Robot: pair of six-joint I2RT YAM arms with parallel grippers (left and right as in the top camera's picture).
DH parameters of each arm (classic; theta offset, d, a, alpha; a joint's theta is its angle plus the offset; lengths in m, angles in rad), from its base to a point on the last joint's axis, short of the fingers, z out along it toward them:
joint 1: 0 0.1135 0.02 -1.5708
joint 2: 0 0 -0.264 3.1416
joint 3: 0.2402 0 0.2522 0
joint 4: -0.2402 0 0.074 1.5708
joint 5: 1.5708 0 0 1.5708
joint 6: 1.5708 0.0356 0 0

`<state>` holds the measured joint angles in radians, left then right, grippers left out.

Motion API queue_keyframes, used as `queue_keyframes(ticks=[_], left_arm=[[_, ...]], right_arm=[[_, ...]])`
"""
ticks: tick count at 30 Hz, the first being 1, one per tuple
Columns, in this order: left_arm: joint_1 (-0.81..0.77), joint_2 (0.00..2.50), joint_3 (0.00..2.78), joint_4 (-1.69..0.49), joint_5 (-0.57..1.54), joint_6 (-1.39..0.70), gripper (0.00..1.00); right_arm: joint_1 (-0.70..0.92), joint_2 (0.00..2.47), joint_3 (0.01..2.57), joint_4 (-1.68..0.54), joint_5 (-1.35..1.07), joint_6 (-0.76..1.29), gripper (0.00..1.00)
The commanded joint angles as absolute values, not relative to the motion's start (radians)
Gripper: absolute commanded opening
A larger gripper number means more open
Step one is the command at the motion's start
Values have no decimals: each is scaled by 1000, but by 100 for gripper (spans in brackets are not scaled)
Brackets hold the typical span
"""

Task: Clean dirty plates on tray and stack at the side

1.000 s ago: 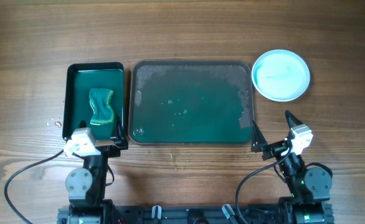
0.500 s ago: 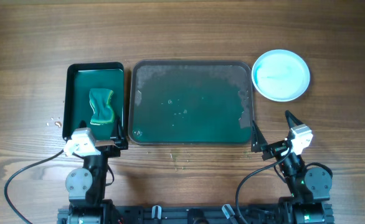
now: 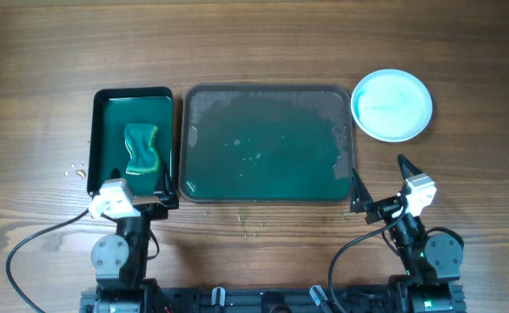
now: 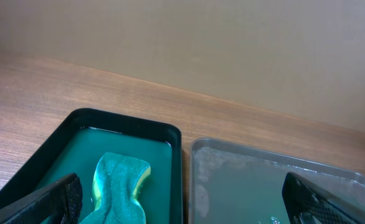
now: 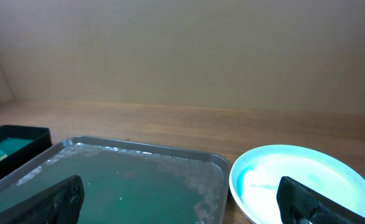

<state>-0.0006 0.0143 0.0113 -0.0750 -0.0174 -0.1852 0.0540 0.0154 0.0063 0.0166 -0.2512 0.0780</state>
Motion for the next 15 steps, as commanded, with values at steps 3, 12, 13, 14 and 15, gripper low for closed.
queue_keyframes(ticks=[3, 12, 13, 14, 15], left_arm=[[5, 3, 6, -73, -5, -191, 100], [5, 3, 6, -73, -5, -191, 100], [5, 3, 6, -73, -5, -191, 100], [5, 3, 6, -73, -5, -191, 100], [5, 3, 6, -73, -5, -191, 100]], right_arm=[[59, 4, 5, 22, -259, 88, 100], [59, 4, 5, 22, -259, 88, 100], [59, 4, 5, 22, -259, 89, 100], [59, 4, 5, 22, -259, 88, 100], [59, 4, 5, 22, -259, 88, 100]])
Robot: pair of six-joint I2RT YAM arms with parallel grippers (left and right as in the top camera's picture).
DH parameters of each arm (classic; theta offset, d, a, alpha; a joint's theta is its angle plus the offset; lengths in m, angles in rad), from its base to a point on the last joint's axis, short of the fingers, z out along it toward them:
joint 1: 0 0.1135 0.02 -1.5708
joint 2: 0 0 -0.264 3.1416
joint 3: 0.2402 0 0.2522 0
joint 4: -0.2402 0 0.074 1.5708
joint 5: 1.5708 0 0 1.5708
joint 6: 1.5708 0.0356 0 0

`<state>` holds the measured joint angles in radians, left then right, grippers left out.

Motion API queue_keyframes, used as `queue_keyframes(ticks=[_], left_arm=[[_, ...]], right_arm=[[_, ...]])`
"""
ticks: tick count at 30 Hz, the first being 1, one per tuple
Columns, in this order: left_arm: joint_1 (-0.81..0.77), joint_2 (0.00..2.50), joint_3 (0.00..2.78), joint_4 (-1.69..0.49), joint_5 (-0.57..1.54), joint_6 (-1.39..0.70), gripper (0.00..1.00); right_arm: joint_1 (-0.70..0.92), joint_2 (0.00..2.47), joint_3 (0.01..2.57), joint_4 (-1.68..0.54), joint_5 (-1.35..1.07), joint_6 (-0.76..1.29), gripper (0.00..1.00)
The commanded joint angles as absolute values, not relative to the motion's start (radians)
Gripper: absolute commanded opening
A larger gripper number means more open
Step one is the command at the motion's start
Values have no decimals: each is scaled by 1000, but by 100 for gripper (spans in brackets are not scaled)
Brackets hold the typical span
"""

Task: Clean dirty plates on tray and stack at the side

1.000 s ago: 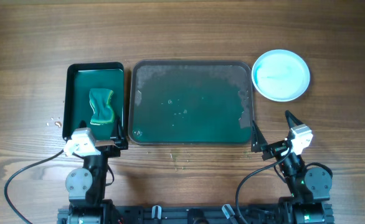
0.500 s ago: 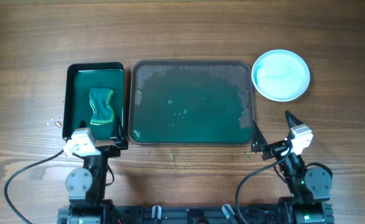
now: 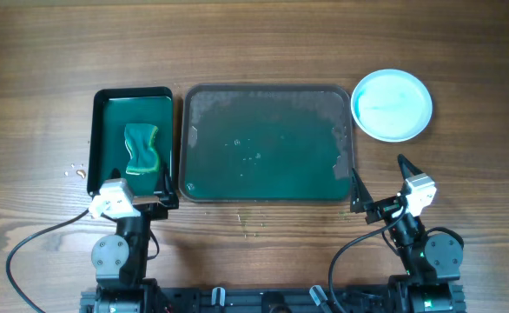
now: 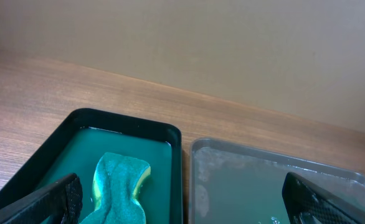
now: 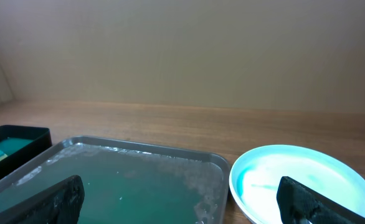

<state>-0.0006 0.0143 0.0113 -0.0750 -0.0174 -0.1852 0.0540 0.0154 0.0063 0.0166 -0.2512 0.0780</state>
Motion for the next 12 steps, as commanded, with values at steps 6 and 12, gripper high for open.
queue_keyframes(ticks=[6, 12], left_arm=[[5, 3, 6, -73, -5, -191, 100], [5, 3, 6, -73, -5, -191, 100]], right_arm=[[59, 4, 5, 22, -259, 89, 100], [59, 5, 5, 22, -259, 88, 100]])
